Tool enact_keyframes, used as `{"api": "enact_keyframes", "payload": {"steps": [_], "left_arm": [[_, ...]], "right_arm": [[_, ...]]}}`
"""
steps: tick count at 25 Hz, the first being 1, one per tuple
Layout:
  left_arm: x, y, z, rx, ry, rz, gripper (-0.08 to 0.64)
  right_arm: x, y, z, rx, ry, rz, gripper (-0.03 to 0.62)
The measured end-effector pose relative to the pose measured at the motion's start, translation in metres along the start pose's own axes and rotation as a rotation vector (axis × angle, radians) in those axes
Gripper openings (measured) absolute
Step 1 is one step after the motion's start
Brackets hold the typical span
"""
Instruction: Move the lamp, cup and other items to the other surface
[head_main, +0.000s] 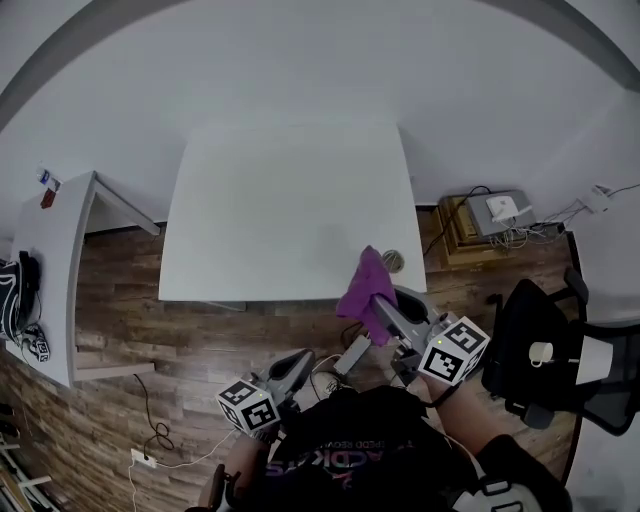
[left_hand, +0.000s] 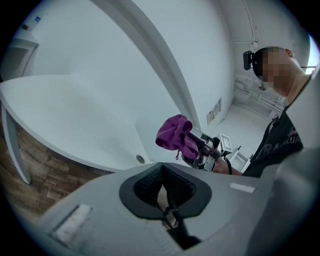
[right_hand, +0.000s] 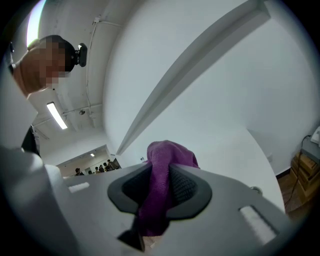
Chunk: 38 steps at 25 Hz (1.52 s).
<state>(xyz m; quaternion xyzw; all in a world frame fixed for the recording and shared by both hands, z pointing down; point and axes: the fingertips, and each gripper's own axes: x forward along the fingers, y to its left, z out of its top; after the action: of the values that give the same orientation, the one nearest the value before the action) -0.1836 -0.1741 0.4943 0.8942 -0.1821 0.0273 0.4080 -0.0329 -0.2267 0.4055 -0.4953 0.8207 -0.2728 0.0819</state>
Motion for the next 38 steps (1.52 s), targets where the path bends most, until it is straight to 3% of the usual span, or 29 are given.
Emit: {"api": "enact_keyframes", "payload": {"steps": [7,19,24,29,34,38], "left_arm": [[0.073,-0.058,-0.024,0.055,0.122,-0.121,-0.002],[0.191,-0.175,-0.081,0.143,0.312,-0.24,-0.002],[0.234,-0.219,-0.129,0.157,0.374,-0.284,-0.002],[0.257,-0.251,-0.163,0.168,0.43,-0.328,-0.002],[0.259,-0.267,-0.164,0.219,0.475,-0.391,-0.002],[0.248,-0.265,-0.165,0.195,0.505,-0.432,-0.002]], "right_arm": [[-0.082,-0.009,0.02,-0.072,-0.055,-0.025,0.089],[-0.258,-0.087,0.041,0.0,-0.174,-0.201,0.089],[-0.331,-0.119,0.031,0.023,-0.191,-0.255,0.089],[-0.398,-0.142,0.014,0.061,-0.209,-0.354,0.089],[-0.442,-0.146,0.012,0.084,-0.284,-0.486,0.089],[-0.47,-0.142,-0.006,0.143,-0.341,-0.628,0.089]]}}
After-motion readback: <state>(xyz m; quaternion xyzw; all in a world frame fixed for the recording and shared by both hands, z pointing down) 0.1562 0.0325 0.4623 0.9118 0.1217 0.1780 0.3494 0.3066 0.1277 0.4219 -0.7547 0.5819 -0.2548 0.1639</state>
